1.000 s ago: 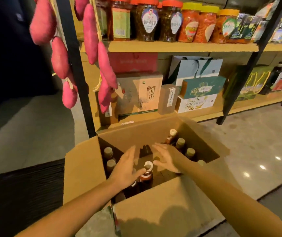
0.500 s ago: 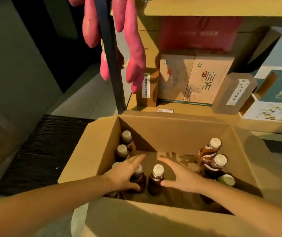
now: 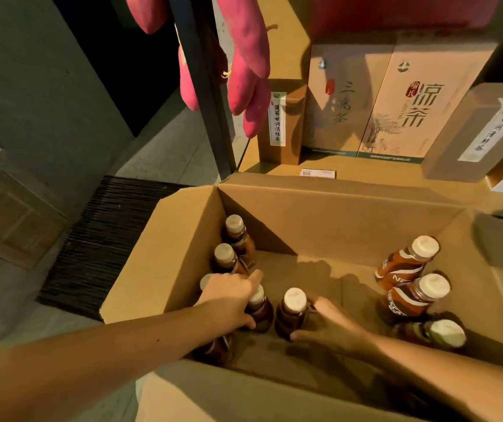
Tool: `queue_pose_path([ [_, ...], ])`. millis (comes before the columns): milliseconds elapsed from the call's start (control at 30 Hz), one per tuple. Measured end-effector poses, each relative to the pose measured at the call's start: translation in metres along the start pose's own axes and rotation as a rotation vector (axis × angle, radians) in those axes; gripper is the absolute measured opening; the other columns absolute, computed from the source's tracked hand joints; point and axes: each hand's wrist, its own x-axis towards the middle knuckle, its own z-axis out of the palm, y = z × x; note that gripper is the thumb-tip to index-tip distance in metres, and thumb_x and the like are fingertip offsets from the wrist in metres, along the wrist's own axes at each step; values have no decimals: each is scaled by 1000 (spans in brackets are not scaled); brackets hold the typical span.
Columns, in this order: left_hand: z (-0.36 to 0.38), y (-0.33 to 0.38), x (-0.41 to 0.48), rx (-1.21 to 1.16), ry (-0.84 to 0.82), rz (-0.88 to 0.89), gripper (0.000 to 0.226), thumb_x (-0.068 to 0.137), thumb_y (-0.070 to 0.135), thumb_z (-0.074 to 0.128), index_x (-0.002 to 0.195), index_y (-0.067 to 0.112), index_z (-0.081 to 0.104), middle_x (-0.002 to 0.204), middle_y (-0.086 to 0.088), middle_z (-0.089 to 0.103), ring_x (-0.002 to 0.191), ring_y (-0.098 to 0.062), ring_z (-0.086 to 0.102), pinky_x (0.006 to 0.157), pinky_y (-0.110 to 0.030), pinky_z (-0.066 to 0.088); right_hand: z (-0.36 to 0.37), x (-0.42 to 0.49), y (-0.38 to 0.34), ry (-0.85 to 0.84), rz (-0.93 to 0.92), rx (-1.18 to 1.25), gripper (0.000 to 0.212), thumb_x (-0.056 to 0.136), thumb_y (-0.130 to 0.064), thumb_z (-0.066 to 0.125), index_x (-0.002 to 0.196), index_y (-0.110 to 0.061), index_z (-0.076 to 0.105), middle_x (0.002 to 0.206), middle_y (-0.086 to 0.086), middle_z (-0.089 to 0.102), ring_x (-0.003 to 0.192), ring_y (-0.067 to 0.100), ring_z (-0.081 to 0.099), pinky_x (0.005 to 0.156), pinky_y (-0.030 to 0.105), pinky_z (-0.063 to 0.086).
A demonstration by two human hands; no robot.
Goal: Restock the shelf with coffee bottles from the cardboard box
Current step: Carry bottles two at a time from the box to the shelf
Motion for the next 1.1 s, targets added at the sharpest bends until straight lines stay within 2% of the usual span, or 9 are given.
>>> queue_pose_path([
  [67,-1,2,2,3,14,-9,68,85,44,63,137,20,26,118,-6,59,104,-23,59,70,-29,36,3,3,1,-2,11,11,69,75,-33,76,131,-34,37,133,-15,48,122,-2,44,109,21,35],
  [200,2,3,5,4,54,-6,63,87,43,60,135,18,29,116,-6,60,102,-23,59,77,-30,42,7,12,0,72,-31,-37,62,74,-23,77,121,-34,39,114,-24,45,106,-12,41,82,-7,31],
  [367,5,4,7,-40,46,-6,62,85,47,60,134,21,33,120,-5,59,107,-22,58,89,-33,49,3,11,-5,59,8,49,64,75,-20,77,131,-21,46,123,-14,53,114,-3,48,110,28,37],
  [567,-5,1,-5,-391,287,12,52,76,46,71,118,27,47,111,7,64,102,-12,60,86,-25,49,-24,-3,-36,279,-9,-62,58,77,-25,75,129,-14,51,113,-10,57,117,10,54,88,15,38],
  [700,-26,3,-23,-849,485,45,46,70,29,80,101,41,48,100,25,58,99,8,54,83,-3,38,-40,-19,-58,470,-99,-39,62,73,-33,78,127,-19,52,115,-11,59,112,4,53,90,16,40],
  [833,-53,16,-41,-1138,567,38,45,80,26,71,109,43,42,111,31,49,104,17,46,83,0,34,-54,-32,-89,554,-176,41,60,70,-31,79,123,-16,56,107,-12,59,107,3,54,82,8,37],
  [933,-72,21,-54,-1256,628,40,41,83,27,67,109,46,40,106,35,47,96,24,46,72,4,38,-61,-39,-115,592,-253,27,58,69,-37,78,120,-15,60,109,-9,64,106,3,58,78,4,37],
  [1033,-95,18,-74,-1301,717,7,38,85,29,64,103,49,38,103,35,45,92,17,47,72,-2,38,-67,-48,-153,591,-345,11,52,71,-36,77,117,-16,61,104,-10,65,103,2,58,82,11,41],
  [1100,-110,10,-90,-1297,792,-20,37,87,30,62,111,45,38,112,26,48,101,7,48,83,-9,39,-67,-52,-184,581,-455,17,46,72,-32,76,114,-24,59,97,-21,59,94,-7,55,77,6,40],
])
